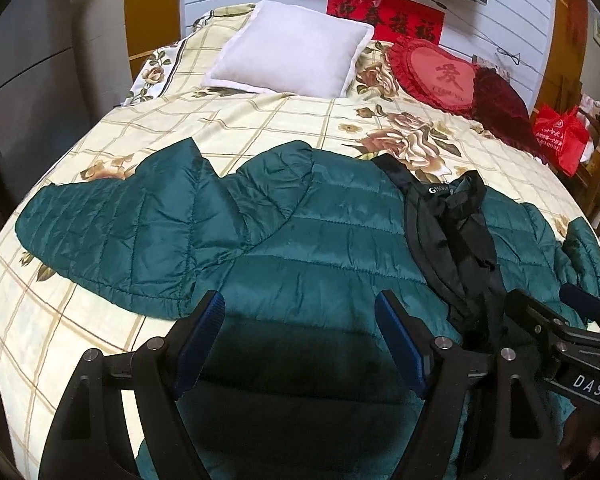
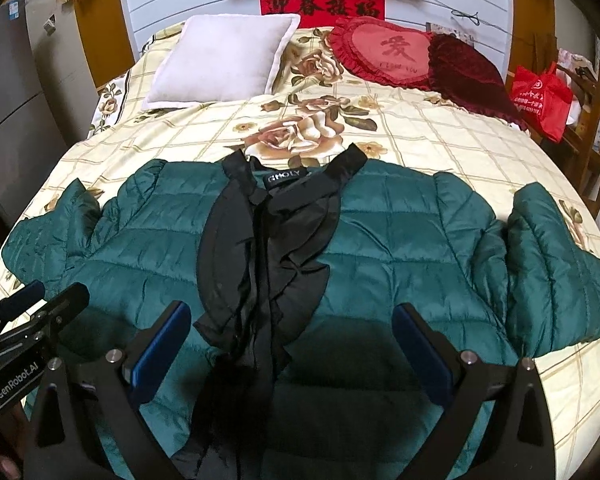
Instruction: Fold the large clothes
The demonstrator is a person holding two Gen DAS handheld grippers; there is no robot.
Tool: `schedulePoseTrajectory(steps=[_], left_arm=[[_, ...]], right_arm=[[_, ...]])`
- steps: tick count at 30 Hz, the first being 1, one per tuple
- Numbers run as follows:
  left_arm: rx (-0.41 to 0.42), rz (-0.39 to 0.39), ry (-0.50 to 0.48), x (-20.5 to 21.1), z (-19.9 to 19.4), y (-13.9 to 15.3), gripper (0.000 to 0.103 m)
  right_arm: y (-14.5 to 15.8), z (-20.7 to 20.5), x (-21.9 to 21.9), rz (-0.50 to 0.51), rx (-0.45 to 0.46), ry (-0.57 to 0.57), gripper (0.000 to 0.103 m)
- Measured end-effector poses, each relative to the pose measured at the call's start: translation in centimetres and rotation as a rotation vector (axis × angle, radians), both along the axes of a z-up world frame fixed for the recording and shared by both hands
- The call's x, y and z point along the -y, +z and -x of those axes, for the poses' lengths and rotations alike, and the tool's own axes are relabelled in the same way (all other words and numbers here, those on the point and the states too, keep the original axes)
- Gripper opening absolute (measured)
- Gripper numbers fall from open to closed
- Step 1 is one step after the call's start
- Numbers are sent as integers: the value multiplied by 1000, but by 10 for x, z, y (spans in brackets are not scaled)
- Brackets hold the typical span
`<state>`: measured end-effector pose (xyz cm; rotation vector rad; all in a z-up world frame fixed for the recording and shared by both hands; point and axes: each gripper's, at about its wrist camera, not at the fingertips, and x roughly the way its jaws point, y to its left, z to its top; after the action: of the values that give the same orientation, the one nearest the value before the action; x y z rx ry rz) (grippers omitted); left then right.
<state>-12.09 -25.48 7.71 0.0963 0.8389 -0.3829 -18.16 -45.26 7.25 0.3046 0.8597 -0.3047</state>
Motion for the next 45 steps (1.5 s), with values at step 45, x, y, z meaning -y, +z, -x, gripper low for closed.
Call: schedulePoseTrajectory(steps=[45], left_arm=[[67, -64, 131, -68, -40, 4, 77]], right_arm=[[-9, -20, -28, -16, 5, 34, 102]])
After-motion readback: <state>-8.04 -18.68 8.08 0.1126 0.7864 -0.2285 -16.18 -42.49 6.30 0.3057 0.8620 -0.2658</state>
